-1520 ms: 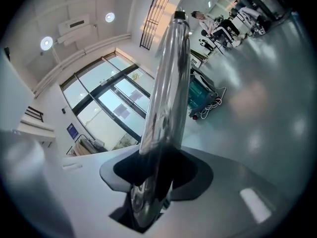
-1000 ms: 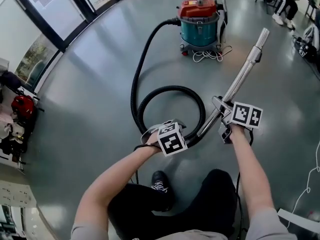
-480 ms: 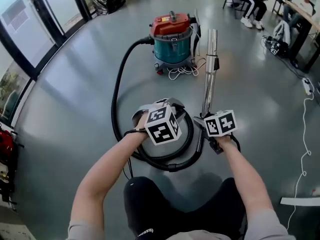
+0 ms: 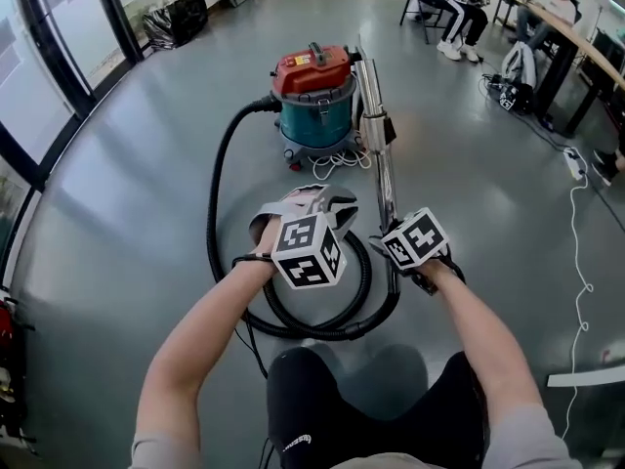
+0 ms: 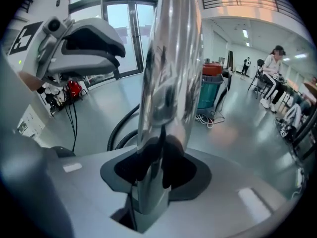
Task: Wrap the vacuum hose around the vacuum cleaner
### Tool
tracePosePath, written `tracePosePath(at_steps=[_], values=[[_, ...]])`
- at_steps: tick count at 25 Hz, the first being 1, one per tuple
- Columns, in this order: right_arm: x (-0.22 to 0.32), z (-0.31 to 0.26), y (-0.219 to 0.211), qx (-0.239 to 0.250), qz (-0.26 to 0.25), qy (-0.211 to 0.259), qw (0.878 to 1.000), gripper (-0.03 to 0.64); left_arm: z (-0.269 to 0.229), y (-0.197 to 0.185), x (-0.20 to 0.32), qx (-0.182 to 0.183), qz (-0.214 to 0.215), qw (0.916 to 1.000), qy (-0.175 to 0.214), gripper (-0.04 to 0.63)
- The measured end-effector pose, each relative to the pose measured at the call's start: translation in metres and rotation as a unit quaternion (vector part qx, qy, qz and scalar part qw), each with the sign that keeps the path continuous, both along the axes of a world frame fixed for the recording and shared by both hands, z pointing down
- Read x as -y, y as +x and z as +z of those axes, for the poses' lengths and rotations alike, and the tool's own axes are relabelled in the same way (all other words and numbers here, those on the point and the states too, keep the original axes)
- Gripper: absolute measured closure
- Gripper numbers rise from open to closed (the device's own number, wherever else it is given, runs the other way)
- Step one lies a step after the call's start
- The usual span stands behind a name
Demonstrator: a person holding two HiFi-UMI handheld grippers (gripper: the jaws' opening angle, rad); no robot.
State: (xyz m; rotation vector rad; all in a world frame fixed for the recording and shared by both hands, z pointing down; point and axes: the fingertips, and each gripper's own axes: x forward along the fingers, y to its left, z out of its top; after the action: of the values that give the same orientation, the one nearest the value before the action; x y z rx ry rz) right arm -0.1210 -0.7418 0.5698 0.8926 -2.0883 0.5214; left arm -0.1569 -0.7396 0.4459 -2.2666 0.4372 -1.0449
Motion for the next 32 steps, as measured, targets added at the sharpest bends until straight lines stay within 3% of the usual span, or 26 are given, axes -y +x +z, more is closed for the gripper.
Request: tracePosePath(at_steps=[7, 12, 15, 22, 26, 32], values=[[0.025, -0.036, -0.021, -0.081, -0.082, 0.028, 0.993, 0.453, -0.050, -0.034, 0.034, -0.033, -0.049, 0.9982, 0.014, 0.546], [0.034, -0.056, -0.032, -0.120, -0.148, 0.039, 0.981, 0.453, -0.060, -0.067, 0.019, 0.000, -0.089, 0.9955, 0.034, 0.546], [0.042, -0.058, -0.045, -0.137, -0.202, 0.036, 0.969, 0.453, -0.072, -0.083, 0.013, 0.021, -0.115, 0.9912, 0.063, 0.546], [0.049, -0.060, -0.083, -0.197, -0.311, 0.050, 0.928, 0.453, -0.137, -0.110, 0.002, 0.021, -0.186, 0.9742, 0.126, 0.502], [0.053, -0.060, -0.102, -0.218, -0.342, 0.063, 0.912, 0.453, -0.155, -0.114, -0.004, 0.060, -0.201, 0.9666, 0.147, 0.453], [0.052, -0.047, -0.124, -0.232, -0.384, 0.068, 0.891, 0.451, -0.127, -0.122, 0.017, 0.168, -0.216, 0.9555, 0.110, 0.298]])
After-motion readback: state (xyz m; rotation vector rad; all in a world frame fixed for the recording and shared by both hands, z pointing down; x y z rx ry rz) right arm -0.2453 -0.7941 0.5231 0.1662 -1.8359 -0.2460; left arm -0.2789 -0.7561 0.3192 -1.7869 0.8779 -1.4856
